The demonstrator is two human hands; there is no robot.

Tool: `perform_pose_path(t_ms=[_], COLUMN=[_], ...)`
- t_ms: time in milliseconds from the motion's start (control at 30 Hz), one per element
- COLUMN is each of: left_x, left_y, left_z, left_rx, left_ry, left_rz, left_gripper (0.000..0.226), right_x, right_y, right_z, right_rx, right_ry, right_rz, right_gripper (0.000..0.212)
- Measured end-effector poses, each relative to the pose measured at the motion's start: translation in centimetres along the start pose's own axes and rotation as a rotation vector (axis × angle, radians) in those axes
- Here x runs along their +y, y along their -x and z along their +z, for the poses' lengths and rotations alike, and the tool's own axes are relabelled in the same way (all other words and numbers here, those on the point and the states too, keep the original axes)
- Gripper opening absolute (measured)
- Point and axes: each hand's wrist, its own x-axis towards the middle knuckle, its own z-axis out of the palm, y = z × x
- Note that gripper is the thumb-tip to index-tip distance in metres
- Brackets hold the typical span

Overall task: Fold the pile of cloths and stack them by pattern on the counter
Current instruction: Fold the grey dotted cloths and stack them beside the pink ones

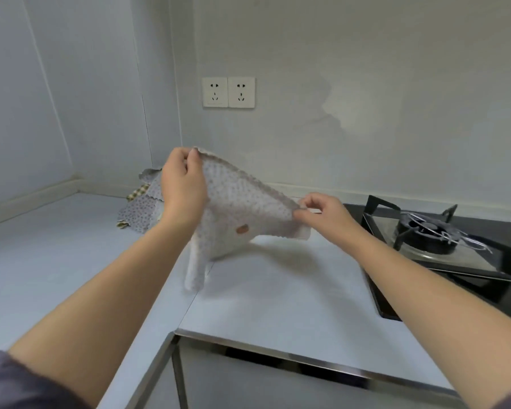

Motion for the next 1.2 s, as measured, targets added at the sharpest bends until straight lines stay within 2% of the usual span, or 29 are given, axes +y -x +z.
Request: perform_pose_path(t_ms=[167,267,333,400,533,600,667,733,833,933,1000,1100,1200], left_x=[-0.3,-2.6,-4.6,-6.6,-9.9,-11.0,-11.7,-11.9,-11.3,-10.9,-11.2,-12.0,-12.3], left_y=[-1.4,-1.5,-1.3,-1.0,-0.8,-0.5,0.0,0.9,2.5,4.1,4.5,4.9,5.5], left_z=[0.0,1.0,2.0,2.8,4.5,5.2,5.8,6.0,5.7,4.6,3.8,3.1,2.3], left_rx=[0.025,-0.02,-0.078,-0.154,-0.288,-0.329,-0.349,-0.377,-0.514,-0.673,-0.767,-0.839,-0.89], left_ry=[0.07,-0.03,-0.088,-0.153,-0.266,-0.339,-0.466,-0.568,-0.643,-0.686,-0.68,-0.66,-0.573], left_rz=[-0.154,-0.26,-0.357,-0.436,-0.411,-0.398,-0.301,-0.098,0.142,0.267,0.319,0.345,0.373], left_gripper=[0.032,0.041,0.041,0.039,0.027,0.017,0.029,0.034,0.016,0.007,0.008,0.026,0.052], right_x=[-1.8,-0.4,1.6,3.6,6.4,7.3,8.1,8.5,8.2,7.6,7.5,7.6,7.7], right_y=[0.3,0.1,-0.2,-0.6,-1.7,-2.2,-2.5,-2.4,-1.3,0.3,1.1,1.6,2.4], right_z=[-4.0,-3.9,-2.9,-1.9,-0.7,-0.5,-0.2,0.2,0.9,1.5,2.0,2.4,2.7], right_rx=[0.09,0.161,0.204,0.234,0.292,0.302,0.303,0.275,0.159,-0.047,-0.141,-0.137,-0.16], right_ry=[-0.196,-0.219,-0.163,-0.068,0.048,0.114,0.234,0.358,0.468,0.495,0.555,0.634,0.603], right_rz=[0.057,0.158,0.21,0.231,0.267,0.306,0.313,0.236,0.107,0.121,0.121,0.091,0.086], right_gripper=[0.021,0.008,0.005,0.013,0.027,0.014,0.033,0.042,0.03,0.02,0.02,0.029,0.042])
